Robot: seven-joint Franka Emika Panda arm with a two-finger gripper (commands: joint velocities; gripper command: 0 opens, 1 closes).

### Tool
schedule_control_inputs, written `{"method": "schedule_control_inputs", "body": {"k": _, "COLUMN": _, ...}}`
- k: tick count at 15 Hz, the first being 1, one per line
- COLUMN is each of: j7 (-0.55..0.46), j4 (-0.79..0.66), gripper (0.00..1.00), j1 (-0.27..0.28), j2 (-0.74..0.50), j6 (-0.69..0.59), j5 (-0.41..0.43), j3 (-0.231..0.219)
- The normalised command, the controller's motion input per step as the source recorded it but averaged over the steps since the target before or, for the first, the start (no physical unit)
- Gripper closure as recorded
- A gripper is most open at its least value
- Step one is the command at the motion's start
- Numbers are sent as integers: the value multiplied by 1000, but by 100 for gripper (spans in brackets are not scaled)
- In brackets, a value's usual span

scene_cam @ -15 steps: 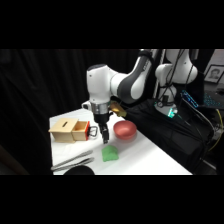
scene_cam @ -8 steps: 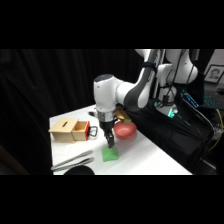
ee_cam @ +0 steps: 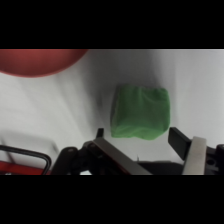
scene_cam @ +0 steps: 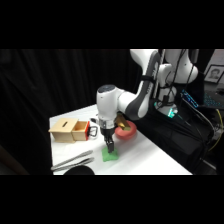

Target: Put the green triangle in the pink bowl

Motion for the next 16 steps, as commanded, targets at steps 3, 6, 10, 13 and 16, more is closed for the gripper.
{"method": "schedule_control_inputs", "body": {"k": 3, "j7": 45, "j4": 240, "gripper": 0, "j1": 83, "j2": 222, "j6": 122, "j5": -13, "j3": -80}}
{"method": "schedule_control_inputs", "body": {"k": 6, "j7": 13, "j4": 255, "gripper": 0, "j1": 76, "j2": 197, "j6": 74, "j5": 5, "j3": -72}}
{"method": "schedule_control_inputs", "body": {"k": 10, "j7": -1, "j4": 225, "gripper": 0, "j1": 52, "j2": 168, "j6": -24, "j5": 37, "j3": -67}}
{"method": "schedule_control_inputs", "body": {"k": 13, "j7": 24, "j4": 56, "gripper": 0, "j1": 58, "j2": 18, "j6": -74, "j5": 47, "j3": -75}}
{"method": "schedule_control_inputs", "body": {"k": 16, "j7": 76, "j4": -184, "gripper": 0, "j1": 125, "j2": -198, "j6": 5, "j5": -1, "j3": -112}}
